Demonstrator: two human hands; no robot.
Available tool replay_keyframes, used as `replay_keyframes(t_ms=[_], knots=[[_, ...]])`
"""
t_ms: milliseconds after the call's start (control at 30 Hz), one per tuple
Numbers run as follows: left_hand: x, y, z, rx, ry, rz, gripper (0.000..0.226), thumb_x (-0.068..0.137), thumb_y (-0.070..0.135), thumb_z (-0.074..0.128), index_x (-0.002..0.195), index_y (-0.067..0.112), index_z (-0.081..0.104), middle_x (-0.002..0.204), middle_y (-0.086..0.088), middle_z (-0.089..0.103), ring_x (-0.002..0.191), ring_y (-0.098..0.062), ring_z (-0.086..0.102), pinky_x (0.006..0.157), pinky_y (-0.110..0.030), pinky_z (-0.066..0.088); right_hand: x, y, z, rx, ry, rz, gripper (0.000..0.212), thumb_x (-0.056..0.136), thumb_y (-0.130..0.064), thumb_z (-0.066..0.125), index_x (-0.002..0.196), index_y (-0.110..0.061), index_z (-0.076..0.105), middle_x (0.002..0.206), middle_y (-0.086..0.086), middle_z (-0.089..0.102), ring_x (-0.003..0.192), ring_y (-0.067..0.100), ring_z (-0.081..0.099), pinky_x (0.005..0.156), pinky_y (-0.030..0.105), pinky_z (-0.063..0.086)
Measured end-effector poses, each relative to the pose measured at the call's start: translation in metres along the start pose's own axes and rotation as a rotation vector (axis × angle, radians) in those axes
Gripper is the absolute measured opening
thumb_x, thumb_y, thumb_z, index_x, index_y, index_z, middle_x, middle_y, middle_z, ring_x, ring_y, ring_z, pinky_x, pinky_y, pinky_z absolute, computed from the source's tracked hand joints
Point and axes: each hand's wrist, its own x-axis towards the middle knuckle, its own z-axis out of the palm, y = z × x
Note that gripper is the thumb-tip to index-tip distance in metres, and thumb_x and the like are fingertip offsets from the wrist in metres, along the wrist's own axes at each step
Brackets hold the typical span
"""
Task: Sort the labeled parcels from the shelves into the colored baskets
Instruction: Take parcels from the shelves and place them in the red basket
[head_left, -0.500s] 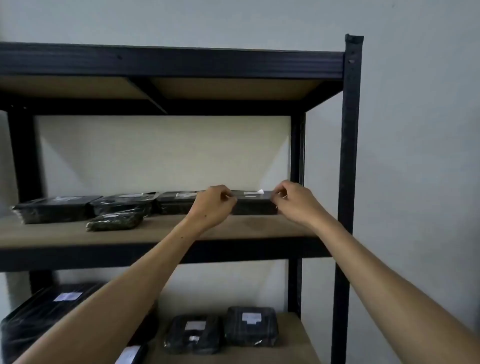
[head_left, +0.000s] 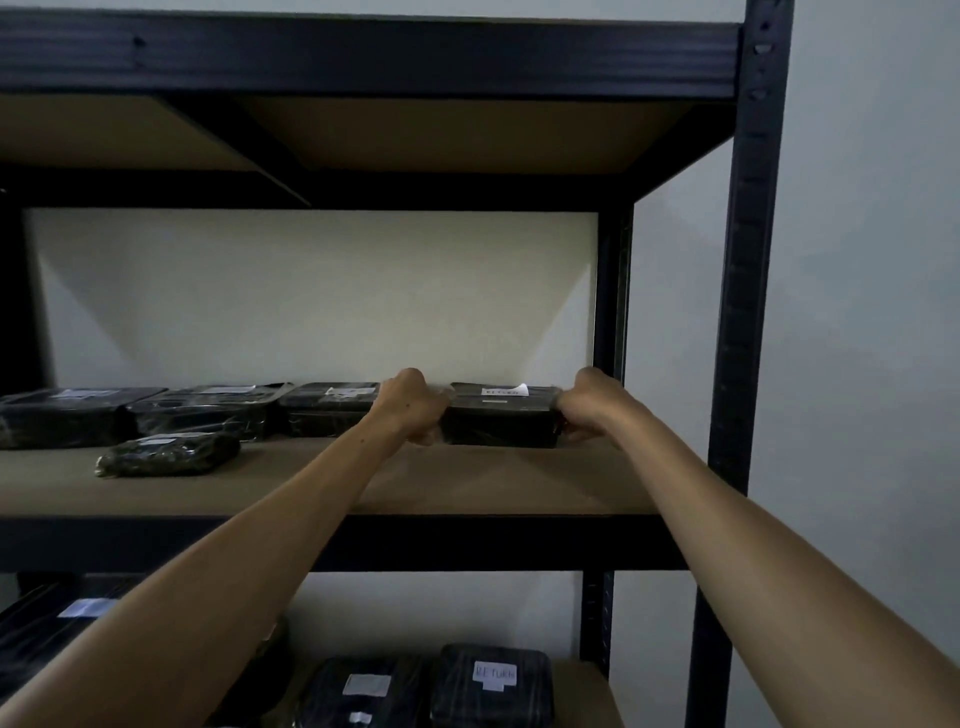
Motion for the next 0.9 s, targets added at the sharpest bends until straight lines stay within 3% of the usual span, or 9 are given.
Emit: replay_keyframes(t_ms=[133, 200, 400, 533, 667, 733, 767, 833, 900], knots=[[0.007, -0.005, -0.008, -0.093, -0.088, -0.015, 0.015, 0.083, 0.009, 0.072, 0.084, -0.006, 0.069, 0.074, -0.022, 0.068, 0.059, -0.027, 0.062, 0.071, -0.042, 0.061, 0.005, 0.007, -0.004, 0.140, -0.079, 0.040, 0.009, 0.094, -0.008, 0.063, 0.101, -0.004, 0.060, 0.102, 0.018, 0.071, 0.086, 0.030, 0.075, 0.077, 0.043, 0.064], [0.003, -0.008, -0.013, -0.091, -0.172, -0.002, 0.004, 0.081, 0.000, 0.073, 0.083, 0.000, 0.070, 0.073, -0.017, 0.066, 0.061, -0.025, 0.060, 0.066, -0.034, 0.057, 0.004, 0.011, -0.006, 0.178, -0.131, 0.052, 0.016, 0.090, -0.005, 0.066, 0.106, -0.005, 0.062, 0.104, 0.018, 0.072, 0.090, 0.031, 0.075, 0.082, 0.046, 0.063], [-0.010, -0.013, -0.016, -0.078, -0.233, 0.047, 0.027, 0.077, -0.001, 0.079, 0.103, 0.005, 0.070, 0.075, -0.009, 0.068, 0.067, -0.022, 0.066, 0.055, -0.024, 0.057, -0.003, 0.016, 0.000, 0.182, -0.160, 0.026, 0.020, 0.082, -0.002, 0.066, 0.097, -0.014, 0.064, 0.104, 0.015, 0.072, 0.096, 0.032, 0.072, 0.089, 0.050, 0.060], [-0.012, -0.010, -0.016, -0.126, -0.211, 0.040, 0.029, 0.077, 0.019, 0.084, 0.103, 0.009, 0.075, 0.087, -0.004, 0.074, 0.072, -0.016, 0.067, 0.063, -0.024, 0.057, -0.001, 0.022, -0.001, 0.206, -0.179, 0.014, 0.034, 0.065, -0.017, 0.075, 0.098, -0.017, 0.068, 0.103, 0.010, 0.074, 0.099, 0.028, 0.071, 0.095, 0.048, 0.057], [-0.015, -0.003, -0.012, -0.215, -0.177, 0.028, 0.056, 0.066, 0.060, 0.084, 0.095, 0.013, 0.075, 0.092, -0.003, 0.077, 0.080, -0.013, 0.073, 0.065, -0.025, 0.059, -0.007, 0.016, -0.001, 0.250, -0.198, -0.033, 0.087, 0.040, -0.065, 0.088, 0.113, -0.021, 0.070, 0.109, -0.002, 0.076, 0.104, 0.017, 0.070, 0.101, 0.039, 0.053], [-0.018, 0.002, -0.009, -0.126, -0.128, 0.066, 0.069, 0.061, 0.075, 0.077, 0.096, 0.016, 0.074, 0.096, -0.003, 0.075, 0.088, -0.017, 0.072, 0.076, -0.030, 0.060, -0.016, 0.006, -0.001, 0.148, -0.150, -0.025, 0.119, 0.041, -0.086, 0.076, 0.135, -0.017, 0.056, 0.132, 0.003, 0.066, 0.120, 0.022, 0.063, 0.105, 0.040, 0.050], [-0.020, 0.004, -0.007, -0.065, -0.099, 0.090, 0.073, 0.061, 0.079, 0.073, 0.100, 0.017, 0.073, 0.099, -0.003, 0.073, 0.092, -0.019, 0.070, 0.083, -0.033, 0.059, -0.019, 0.002, -0.001, 0.092, -0.124, -0.025, 0.132, 0.048, -0.090, 0.071, 0.150, -0.014, 0.037, 0.147, 0.006, 0.053, 0.132, 0.026, 0.054, 0.110, 0.041, 0.045], [-0.021, 0.008, -0.004, 0.019, -0.049, 0.118, 0.079, 0.064, 0.082, 0.068, 0.110, 0.017, 0.072, 0.106, -0.007, 0.071, 0.100, -0.024, 0.066, 0.090, -0.036, 0.056, -0.023, -0.005, 0.001, 0.049, -0.068, -0.043, 0.131, 0.066, -0.085, 0.065, 0.160, -0.017, 0.004, 0.163, 0.008, 0.030, 0.146, 0.032, 0.036, 0.114, 0.042, 0.037], [-0.022, 0.009, -0.003, 0.042, -0.036, 0.117, 0.083, 0.066, 0.083, 0.066, 0.114, 0.015, 0.071, 0.110, -0.010, 0.071, 0.103, -0.027, 0.065, 0.094, -0.038, 0.055, -0.024, -0.005, 0.002, 0.077, -0.011, -0.061, 0.119, 0.074, -0.082, 0.061, 0.159, -0.022, 0.005, 0.163, 0.008, 0.030, 0.145, 0.033, 0.036, 0.111, 0.043, 0.038]])
